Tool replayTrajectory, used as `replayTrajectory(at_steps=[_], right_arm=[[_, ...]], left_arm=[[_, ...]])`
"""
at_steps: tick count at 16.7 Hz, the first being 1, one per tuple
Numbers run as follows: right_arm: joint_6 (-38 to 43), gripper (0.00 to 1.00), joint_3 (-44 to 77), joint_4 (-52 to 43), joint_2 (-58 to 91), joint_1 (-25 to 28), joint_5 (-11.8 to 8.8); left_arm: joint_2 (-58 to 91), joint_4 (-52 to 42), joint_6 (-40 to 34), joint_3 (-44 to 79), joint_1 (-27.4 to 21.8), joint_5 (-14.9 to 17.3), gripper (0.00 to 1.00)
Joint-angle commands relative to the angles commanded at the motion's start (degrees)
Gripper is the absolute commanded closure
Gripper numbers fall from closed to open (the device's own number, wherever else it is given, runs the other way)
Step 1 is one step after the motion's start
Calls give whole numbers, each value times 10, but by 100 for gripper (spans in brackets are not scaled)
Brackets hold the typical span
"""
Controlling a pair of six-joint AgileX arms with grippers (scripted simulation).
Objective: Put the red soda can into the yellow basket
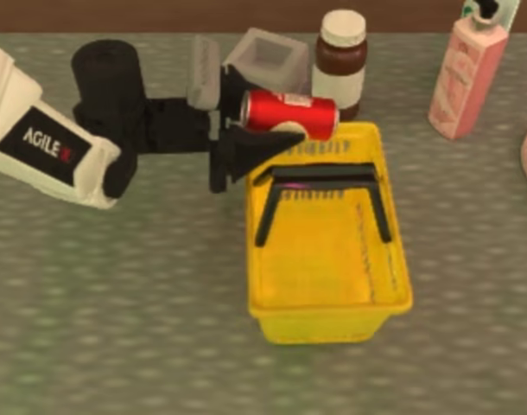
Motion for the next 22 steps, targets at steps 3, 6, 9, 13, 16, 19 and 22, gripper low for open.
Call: replayTrajectory(at_steps=[3,6,9,13,16,19,22], right_arm=[[0,0,0,0,0,0,0],[0,0,0,0,0,0,0],[0,0,0,0,0,0,0],[0,0,0,0,0,0,0],[0,0,0,0,0,0,0],[0,0,0,0,0,0,0],[-4,0,6,-6,6,3,-1]], left_arm=[[0,0,0,0,0,0,62],[0,0,0,0,0,0,40],[0,0,0,0,0,0,17],[0,0,0,0,0,0,0],[0,0,0,0,0,0,0],[0,0,0,0,0,0,0],[-8,-4,-1,-1,-1,-5,0]])
